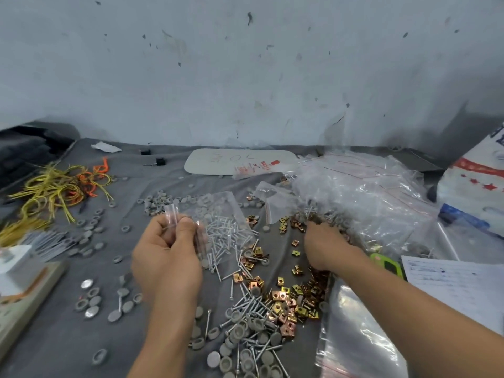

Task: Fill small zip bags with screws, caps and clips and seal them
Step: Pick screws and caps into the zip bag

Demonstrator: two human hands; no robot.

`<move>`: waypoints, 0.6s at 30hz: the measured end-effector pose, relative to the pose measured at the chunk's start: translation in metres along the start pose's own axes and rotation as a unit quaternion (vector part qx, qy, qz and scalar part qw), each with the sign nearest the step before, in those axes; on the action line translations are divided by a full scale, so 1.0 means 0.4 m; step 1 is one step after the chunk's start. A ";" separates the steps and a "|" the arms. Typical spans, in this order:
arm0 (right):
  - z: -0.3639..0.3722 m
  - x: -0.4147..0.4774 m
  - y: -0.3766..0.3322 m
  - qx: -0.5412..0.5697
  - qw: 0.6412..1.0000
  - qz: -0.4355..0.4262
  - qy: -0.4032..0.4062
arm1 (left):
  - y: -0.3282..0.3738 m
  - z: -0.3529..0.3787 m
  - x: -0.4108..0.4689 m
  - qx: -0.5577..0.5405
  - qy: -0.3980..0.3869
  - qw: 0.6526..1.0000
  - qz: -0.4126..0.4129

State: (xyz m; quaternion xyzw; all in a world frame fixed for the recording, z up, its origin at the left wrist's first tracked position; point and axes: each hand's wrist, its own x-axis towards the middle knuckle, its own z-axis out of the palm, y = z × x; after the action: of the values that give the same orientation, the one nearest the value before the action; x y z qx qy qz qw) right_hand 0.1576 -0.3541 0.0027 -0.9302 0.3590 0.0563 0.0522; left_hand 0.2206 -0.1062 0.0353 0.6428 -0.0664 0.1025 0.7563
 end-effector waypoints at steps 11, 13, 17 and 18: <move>-0.004 0.109 0.033 0.208 0.975 -0.032 0.078 | -0.016 -0.009 0.015 -0.004 -0.019 1.000 -0.009; -0.015 0.121 0.026 0.148 0.986 -0.054 0.057 | -0.019 -0.004 0.018 0.003 -0.025 1.000 -0.014; 0.009 0.090 -0.008 -0.016 0.990 -0.139 0.007 | -0.024 0.008 0.020 0.010 -0.040 0.999 -0.017; 0.020 0.074 -0.006 -0.025 0.988 -0.151 0.004 | -0.024 0.008 0.020 0.015 -0.042 0.999 -0.016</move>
State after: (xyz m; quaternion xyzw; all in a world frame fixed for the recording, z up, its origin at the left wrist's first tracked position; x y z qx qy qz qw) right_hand 0.1806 -0.3709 -0.0093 -0.9749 0.2134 0.0530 0.0354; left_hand 0.2309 -0.1101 0.0284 0.6586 -0.0864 0.0646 0.7447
